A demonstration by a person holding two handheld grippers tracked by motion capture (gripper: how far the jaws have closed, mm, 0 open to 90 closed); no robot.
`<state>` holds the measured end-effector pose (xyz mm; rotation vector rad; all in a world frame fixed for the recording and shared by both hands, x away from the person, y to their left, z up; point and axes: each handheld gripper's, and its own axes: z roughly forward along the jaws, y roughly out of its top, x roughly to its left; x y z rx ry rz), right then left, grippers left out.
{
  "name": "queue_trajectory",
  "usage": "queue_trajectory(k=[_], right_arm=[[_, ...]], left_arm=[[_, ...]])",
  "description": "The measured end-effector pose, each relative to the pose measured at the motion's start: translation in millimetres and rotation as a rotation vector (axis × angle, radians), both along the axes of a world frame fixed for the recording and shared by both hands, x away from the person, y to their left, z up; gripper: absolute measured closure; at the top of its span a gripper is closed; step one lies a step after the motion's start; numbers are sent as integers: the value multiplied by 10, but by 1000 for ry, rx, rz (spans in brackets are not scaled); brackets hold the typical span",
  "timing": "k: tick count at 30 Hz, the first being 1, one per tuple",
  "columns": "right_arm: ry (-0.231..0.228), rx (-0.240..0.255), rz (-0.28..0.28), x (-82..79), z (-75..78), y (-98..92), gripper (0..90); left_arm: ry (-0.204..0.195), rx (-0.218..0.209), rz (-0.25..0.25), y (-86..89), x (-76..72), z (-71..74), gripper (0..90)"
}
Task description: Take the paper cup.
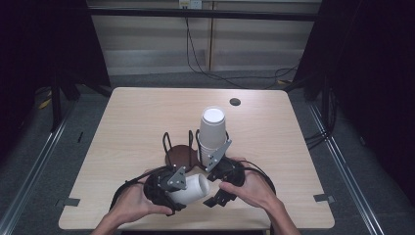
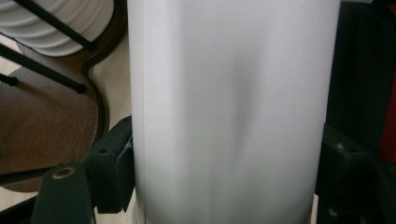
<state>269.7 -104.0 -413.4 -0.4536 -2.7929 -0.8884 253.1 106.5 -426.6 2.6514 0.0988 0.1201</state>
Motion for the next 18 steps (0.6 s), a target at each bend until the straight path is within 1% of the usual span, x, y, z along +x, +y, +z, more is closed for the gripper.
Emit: queue_trajectory(k=[1,2,3,4,5,6,8,10,11,12,13,14,16,17,18], right_arm=[[18,-5,2,11,-6,5,145],[23,-10,-5,17,-10,11,145],[29,-7,-2,26,-20,20,145],[42,-18,-2,30,-22,31,147],[44,-20,-1,35,-23,42,147],[44,-17,2,39,-26,50,147],[66,-25,3,44,-15,71,154],[68,-25,8,55,-14,90,156],[80,-30,1,57,-12,97,157],[76,-23,2,71,-25,104,157],[90,-31,-6,72,-27,111,157],[92,-22,2,85,-42,117,158],[115,-15,4,90,-63,137,159],[127,-3,10,97,-76,145,182],[154,7,15,100,-88,153,201]], left_arm=[[0,-10,9,-17,-15,-5,217],[-1,-7,6,-30,-22,-2,217],[-21,14,-6,-46,-21,9,217],[-32,24,-6,-61,-29,8,217],[-35,31,-3,-70,-39,7,217],[-46,43,-10,-80,-40,9,217],[-58,46,-6,-96,-61,9,217],[-69,46,-11,-107,-71,20,217],[-70,44,-11,-110,-75,27,217],[-79,52,-20,-115,-75,36,217],[-82,56,-18,-119,-80,39,217],[-84,59,-16,-126,-86,37,217],[-86,56,-16,-135,-96,40,217],[-88,54,-17,-139,-102,43,217],[-91,50,-16,-141,-106,44,216]])
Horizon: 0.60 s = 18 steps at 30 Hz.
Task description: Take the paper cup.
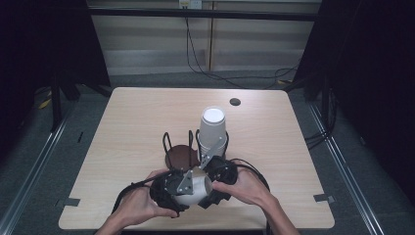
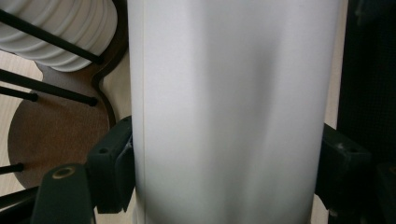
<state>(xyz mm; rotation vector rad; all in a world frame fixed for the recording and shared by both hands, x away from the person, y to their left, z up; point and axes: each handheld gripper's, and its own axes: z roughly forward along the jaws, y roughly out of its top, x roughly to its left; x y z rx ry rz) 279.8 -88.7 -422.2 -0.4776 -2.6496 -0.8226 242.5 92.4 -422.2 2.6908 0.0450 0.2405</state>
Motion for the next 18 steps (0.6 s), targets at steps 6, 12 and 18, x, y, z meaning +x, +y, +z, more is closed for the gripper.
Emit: queue_trajectory(k=[6,12,18], right_arm=[[-11,23,-20,22,22,18,196],[-6,50,-9,25,25,19,212],[-16,47,-29,21,43,36,216]], left_arm=[[-9,-4,-10,-25,-10,8,216],[-13,-23,-12,-19,-28,40,214],[-3,-34,-9,13,-9,38,213]])
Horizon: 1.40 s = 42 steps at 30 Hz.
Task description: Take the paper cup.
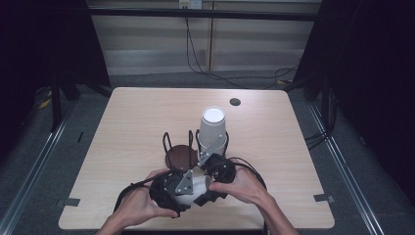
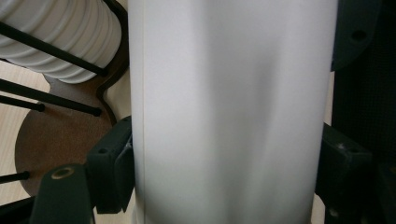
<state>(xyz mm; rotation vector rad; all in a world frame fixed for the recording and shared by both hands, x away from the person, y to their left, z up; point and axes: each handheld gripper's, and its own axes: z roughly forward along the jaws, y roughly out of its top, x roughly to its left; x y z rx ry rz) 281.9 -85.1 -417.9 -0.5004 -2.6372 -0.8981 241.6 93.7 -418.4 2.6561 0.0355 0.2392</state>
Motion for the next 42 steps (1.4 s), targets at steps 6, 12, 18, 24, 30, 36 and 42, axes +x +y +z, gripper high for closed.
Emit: queue_trajectory(k=[6,12,18,24,30,36,42], right_arm=[[28,6,8,5,-30,12,209],[28,-28,9,-5,-28,20,228],[21,-47,6,-17,-22,13,243],[11,-61,18,-30,-33,19,244],[15,-53,11,-36,-11,17,245],[4,-62,-1,-30,-18,22,247],[0,-58,4,-28,-14,6,248]], left_arm=[[9,-4,-5,-5,-12,-19,210],[16,-7,-13,-5,-17,-47,203],[13,-30,-37,5,-1,-81,160],[17,-58,-47,35,0,-92,143],[6,-90,-60,91,8,-74,140],[-23,-118,-79,113,29,-104,138],[-13,-168,-110,165,40,-60,121]])
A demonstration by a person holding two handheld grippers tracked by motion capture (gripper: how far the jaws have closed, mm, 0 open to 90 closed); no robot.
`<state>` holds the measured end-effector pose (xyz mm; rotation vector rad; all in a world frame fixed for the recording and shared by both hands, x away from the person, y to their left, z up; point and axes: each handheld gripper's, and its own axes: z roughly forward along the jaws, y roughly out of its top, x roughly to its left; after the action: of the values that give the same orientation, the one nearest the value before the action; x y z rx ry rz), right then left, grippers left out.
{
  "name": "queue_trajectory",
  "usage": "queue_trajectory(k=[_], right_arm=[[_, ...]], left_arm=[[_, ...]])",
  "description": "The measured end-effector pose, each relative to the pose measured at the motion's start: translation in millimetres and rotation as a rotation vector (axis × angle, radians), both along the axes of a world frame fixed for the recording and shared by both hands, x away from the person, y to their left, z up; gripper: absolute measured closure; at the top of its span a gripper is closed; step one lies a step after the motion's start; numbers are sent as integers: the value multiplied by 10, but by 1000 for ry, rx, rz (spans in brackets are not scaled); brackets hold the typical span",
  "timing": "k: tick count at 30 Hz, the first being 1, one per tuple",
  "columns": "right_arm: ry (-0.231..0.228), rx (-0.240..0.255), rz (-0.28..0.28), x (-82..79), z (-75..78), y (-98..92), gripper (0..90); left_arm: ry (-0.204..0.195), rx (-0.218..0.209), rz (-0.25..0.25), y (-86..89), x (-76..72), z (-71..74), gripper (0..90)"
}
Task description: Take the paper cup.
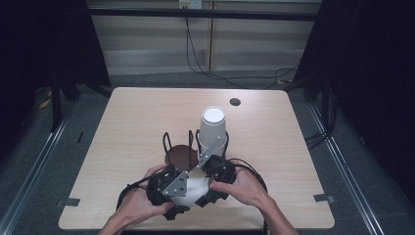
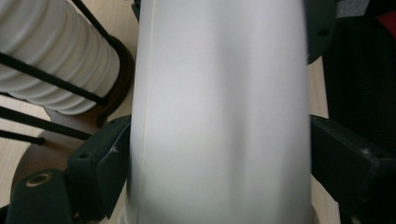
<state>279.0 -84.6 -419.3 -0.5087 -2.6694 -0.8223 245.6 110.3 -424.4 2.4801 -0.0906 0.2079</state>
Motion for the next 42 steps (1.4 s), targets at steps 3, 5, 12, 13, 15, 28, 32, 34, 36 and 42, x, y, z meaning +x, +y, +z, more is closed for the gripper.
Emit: queue_trajectory(k=[3,5,12,13,15,28,32,34,36,42], right_arm=[[-2,-11,-3,-8,-17,-3,248],[-7,-9,-6,-12,-7,-21,248],[-30,10,-36,-3,29,-121,247],[-50,18,-50,-6,40,-146,247],[-52,17,-55,-1,46,-185,247],[-67,96,-121,1,84,-403,246],[-93,149,-149,-10,70,-436,246],[-92,167,-156,-14,59,-459,246],[-101,186,-166,-22,44,-477,246],[-147,256,-187,-58,30,-515,246]], left_arm=[[-9,-25,5,44,4,42,81],[-2,-60,18,89,16,72,82],[6,-175,86,330,58,158,83],[11,-201,99,367,70,157,99],[35,-254,121,444,97,158,142],[119,-456,247,720,173,93,156],[121,-468,283,737,175,91,156],[124,-476,292,745,174,86,156],[144,-492,290,748,179,69,156],[158,-488,289,731,176,54,157]])
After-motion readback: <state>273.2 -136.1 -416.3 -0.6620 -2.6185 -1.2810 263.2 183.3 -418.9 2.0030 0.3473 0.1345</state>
